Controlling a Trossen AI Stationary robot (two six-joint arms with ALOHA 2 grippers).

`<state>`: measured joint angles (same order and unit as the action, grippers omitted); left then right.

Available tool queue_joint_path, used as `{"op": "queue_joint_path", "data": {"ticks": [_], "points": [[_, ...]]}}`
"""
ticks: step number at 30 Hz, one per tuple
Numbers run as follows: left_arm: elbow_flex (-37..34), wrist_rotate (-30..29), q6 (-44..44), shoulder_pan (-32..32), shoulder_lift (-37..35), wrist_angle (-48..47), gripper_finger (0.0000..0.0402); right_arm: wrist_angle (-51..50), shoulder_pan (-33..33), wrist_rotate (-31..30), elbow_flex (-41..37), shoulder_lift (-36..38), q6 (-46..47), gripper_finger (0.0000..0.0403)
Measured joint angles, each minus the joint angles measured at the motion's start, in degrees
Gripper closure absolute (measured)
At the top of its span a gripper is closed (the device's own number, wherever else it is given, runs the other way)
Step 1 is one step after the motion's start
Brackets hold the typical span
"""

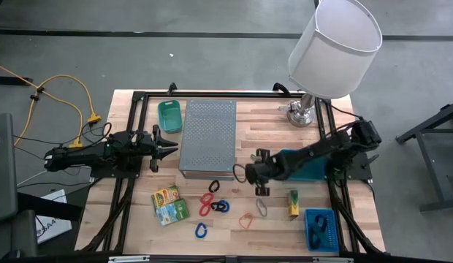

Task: Pick & Place Office Desk Supplies
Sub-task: Put the green rubberband into the blue basket

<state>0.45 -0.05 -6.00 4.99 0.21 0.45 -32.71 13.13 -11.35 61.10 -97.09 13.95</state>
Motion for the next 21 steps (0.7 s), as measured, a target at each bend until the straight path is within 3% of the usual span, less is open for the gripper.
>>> {"op": "queue_joint_path", "data": {"ticks": [12,21], "points": [[0.0,0.02,-0.02,0.0,0.0,-0.02,0.0323,-0.24,-11.35,14.17,0.0,0.04,-13.07,0.034],[0.0,0.0,0.0,0.01,0.01,0.0,0.0323,-1.1,-17.44,14.82,-0.93,0.14,-18.68,0.034]]}}
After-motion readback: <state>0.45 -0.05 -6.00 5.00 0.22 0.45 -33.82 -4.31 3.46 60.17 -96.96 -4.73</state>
